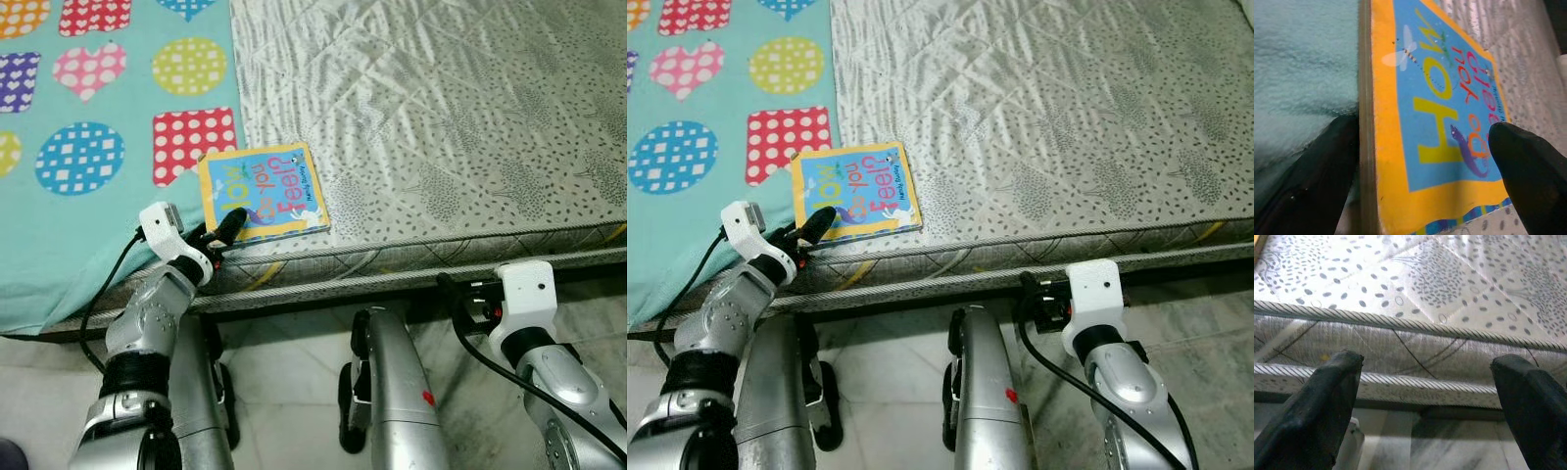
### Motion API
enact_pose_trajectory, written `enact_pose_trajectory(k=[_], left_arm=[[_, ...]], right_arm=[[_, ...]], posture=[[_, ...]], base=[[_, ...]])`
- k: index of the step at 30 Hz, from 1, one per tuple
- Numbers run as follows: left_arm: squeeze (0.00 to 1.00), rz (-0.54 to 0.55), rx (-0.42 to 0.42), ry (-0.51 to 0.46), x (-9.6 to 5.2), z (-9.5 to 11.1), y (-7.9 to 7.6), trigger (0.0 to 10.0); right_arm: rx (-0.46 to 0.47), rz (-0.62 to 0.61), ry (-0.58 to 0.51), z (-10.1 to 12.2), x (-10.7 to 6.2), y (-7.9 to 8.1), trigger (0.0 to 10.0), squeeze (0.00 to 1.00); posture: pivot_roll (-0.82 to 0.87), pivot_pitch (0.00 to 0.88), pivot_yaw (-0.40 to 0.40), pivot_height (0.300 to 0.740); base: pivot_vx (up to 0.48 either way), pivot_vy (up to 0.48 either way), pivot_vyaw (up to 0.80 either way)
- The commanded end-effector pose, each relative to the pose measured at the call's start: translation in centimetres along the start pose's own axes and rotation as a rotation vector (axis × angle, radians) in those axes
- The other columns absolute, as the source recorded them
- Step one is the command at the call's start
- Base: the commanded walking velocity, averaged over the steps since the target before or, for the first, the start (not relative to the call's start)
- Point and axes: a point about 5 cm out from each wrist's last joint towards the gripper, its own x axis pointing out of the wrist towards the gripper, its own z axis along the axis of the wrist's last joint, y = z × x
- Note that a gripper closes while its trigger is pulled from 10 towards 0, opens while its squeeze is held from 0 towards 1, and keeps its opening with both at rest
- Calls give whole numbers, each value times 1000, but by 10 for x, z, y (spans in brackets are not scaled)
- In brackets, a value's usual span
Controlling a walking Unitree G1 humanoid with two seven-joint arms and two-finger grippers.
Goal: Clean up the room
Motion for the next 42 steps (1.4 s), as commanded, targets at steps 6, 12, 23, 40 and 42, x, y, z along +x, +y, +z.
enact_pose_trajectory(k=[6, 12, 23, 40, 42], left_arm=[[0, -67, -85, 196, 4, -37, -3, 0], [0, -158, -38, 261, 7, -42, -11, 0], [0, -196, 48, 234, 6, -44, -13, 0], [0, -233, 36, 98, 9, -37, -29, 0], [0, -227, 37, 88, 9, -36, -29, 0]], right_arm=[[-5, -27, 22, -5, -3, -4, 10000, 0], [-6, -31, 19, -4, -1, -3, 10000, 0], [-8, -39, 20, -6, 0, -2, 10000, 0], [-13, -58, 2, -4, 9, -2, 10000, 0], [-12, -58, 1, -4, 10, -2, 10000, 0]], posture=[[-209, 398, -47, 543], [-199, 395, -45, 543], [-194, 392, -40, 543], [-183, 373, -32, 543], [-183, 373, -32, 543]], base=[[0, 0, 0], [0, 0, 0], [0, 0, 0], [0, 0, 0], [0, 0, 0]])
